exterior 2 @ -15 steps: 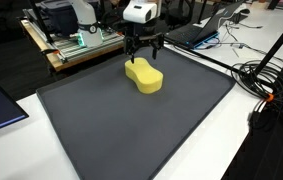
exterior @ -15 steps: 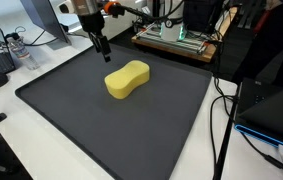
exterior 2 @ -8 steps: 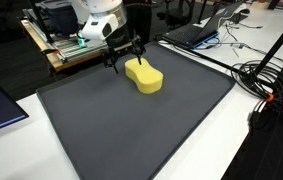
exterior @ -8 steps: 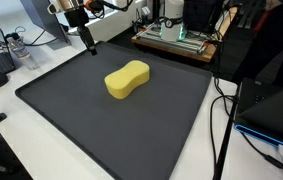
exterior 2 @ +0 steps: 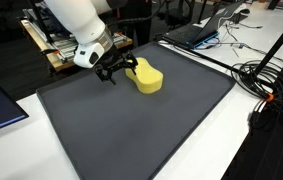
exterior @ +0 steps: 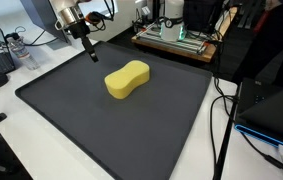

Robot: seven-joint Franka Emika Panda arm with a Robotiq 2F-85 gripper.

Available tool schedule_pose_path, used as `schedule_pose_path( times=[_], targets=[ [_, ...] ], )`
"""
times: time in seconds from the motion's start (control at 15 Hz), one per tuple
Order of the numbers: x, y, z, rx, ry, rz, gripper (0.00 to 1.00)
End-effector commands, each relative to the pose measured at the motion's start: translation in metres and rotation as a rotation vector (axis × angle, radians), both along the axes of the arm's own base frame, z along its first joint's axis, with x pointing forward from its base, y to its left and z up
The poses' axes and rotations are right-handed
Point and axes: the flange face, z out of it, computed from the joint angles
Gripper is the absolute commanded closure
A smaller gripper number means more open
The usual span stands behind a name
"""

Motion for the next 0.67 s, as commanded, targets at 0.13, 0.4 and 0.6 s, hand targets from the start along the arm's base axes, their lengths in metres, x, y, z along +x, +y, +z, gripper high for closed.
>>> schedule_pose_path(
  times=[0.13,0.4,0.6],
  targets=[
    [-0.024,-0.001,-0.023,0.096,-0.012,0.040,0.00],
    [-0.054,0.003,-0.029,0.126,-0.020,0.044,0.00],
    [-0.081,0.008,-0.030,0.150,-0.023,0.021,0.00]
  ],
)
